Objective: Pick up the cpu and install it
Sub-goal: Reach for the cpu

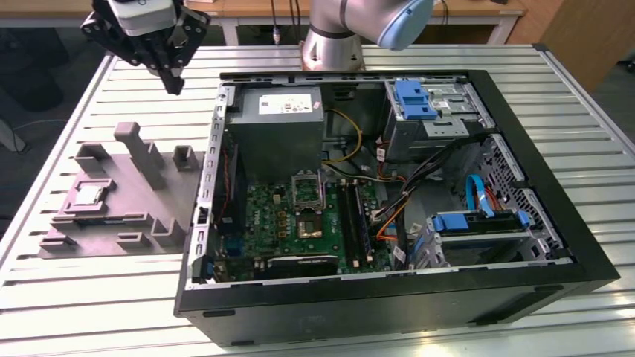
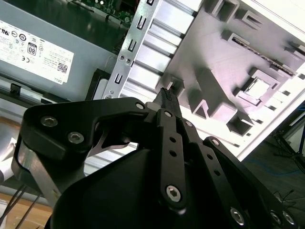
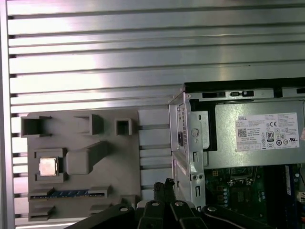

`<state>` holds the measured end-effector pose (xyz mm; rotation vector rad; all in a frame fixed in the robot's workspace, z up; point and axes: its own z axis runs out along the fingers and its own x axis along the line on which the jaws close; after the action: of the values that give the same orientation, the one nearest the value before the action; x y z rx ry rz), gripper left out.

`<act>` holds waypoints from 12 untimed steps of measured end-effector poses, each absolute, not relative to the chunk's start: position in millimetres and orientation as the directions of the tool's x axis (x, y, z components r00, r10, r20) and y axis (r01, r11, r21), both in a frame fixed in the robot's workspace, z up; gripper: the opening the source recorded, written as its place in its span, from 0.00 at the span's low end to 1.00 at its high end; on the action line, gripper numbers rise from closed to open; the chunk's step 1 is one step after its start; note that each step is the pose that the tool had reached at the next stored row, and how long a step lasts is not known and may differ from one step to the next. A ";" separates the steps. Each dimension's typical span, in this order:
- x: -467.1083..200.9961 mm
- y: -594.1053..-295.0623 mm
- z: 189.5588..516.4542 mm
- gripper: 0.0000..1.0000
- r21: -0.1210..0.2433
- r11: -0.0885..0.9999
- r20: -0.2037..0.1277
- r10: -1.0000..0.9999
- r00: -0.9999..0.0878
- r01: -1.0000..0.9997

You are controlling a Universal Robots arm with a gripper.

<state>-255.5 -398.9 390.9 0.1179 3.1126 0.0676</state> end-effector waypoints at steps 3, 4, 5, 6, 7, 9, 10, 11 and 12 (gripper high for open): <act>-256.2 -398.9 390.9 0.11 0.044 0.996 -0.024 0.076 -0.997 0.075; -256.5 -398.9 390.9 0.11 0.044 0.996 -0.024 0.076 -0.997 0.075; -256.7 -398.9 390.9 0.11 0.044 0.996 -0.024 0.076 -0.997 0.075; -257.0 -398.9 390.9 0.11 0.044 0.996 -0.024 0.076 -0.997 0.075; -257.2 -398.9 390.9 0.11 0.044 0.996 -0.024 0.076 -0.997 0.075; -257.7 -398.9 390.9 0.11 0.044 0.996 -0.024 0.076 -0.997 0.075; -258.0 -398.9 390.9 0.11 0.044 0.996 -0.024 0.076 -0.997 0.075; -258.2 -398.9 390.8 0.11 0.044 0.996 -0.024 0.076 -0.997 0.075; -258.5 -398.9 390.8 0.11 0.044 0.996 -0.024 0.076 -0.997 0.075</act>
<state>-258.5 -398.9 390.8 0.1180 3.1125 0.0677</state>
